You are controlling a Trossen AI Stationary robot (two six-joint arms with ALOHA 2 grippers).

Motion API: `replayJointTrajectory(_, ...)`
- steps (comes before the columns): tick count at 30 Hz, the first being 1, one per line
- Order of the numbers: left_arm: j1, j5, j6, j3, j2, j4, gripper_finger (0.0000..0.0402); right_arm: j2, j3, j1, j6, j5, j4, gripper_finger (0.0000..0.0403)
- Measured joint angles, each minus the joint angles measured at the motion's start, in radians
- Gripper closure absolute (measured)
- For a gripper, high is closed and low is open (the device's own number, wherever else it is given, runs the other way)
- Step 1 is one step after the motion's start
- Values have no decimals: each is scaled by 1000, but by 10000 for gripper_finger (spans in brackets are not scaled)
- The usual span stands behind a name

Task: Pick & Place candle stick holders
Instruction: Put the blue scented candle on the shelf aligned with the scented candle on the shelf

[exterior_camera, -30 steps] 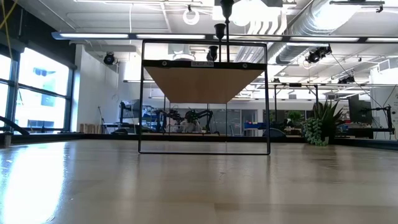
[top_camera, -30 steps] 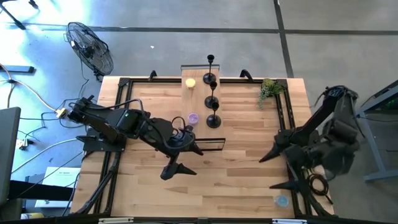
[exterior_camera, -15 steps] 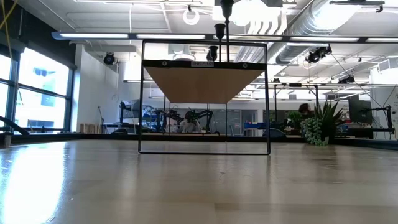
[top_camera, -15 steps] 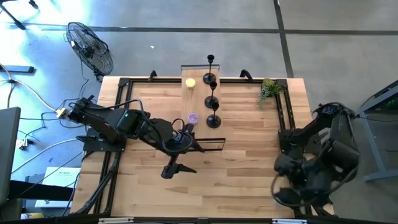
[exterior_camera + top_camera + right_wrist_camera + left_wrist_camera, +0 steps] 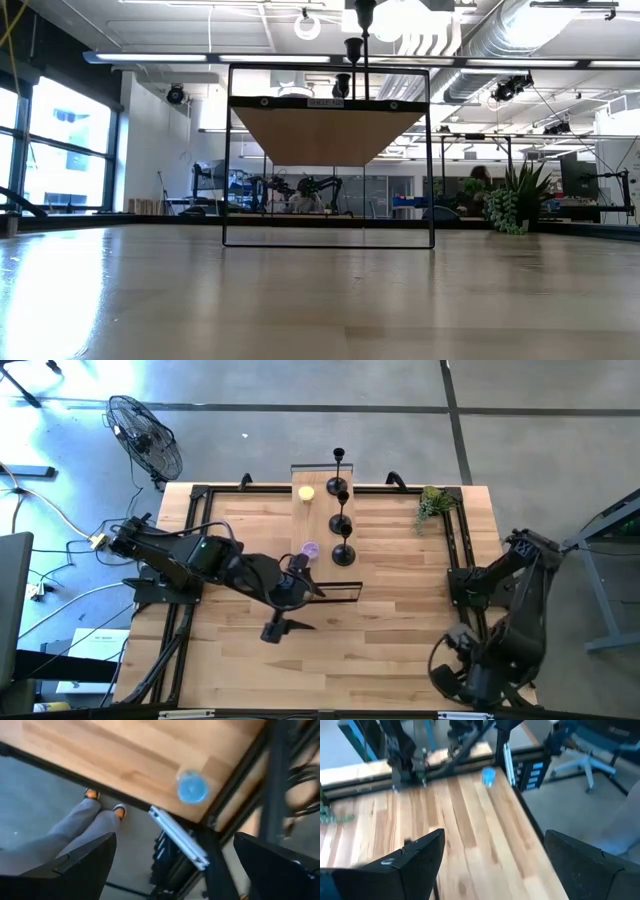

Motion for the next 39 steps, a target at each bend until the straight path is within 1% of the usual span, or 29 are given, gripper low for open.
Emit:
replayJointTrajectory(4,0,0,8,0,0,-59,64,1,-136,-12,-13,4,148,4)
replayJointTrajectory(7,0,2,15,0,0,-73,64,0,-221,-13,-8,1,284,4)
replayJointTrajectory(11,0,5,23,0,0,-75,64,0,-299,-12,-22,38,509,4)
replayJointTrajectory(13,0,5,25,0,0,-74,64,0,-326,-12,-20,41,563,4)
replayJointTrajectory(18,0,5,22,0,0,-68,64,0,-367,-8,-15,29,561,4)
replayJointTrajectory(21,0,6,14,0,0,-61,64,0,-369,-10,-20,58,557,4)
replayJointTrajectory(26,-1,8,-5,0,0,-44,64,-4,-368,-7,-57,62,556,4)
replayJointTrajectory(30,0,7,-11,0,0,-20,64,-4,-368,-8,-105,117,564,4)
replayJointTrajectory(32,0,7,-11,0,0,-3,64,-4,-368,-12,-78,134,586,4)
replayJointTrajectory(34,0,7,-10,0,0,8,64,-4,-367,-19,-45,117,622,4)
replayJointTrajectory(39,0,-29,-5,0,0,8,64,-4,-367,0,-54,151,590,4)
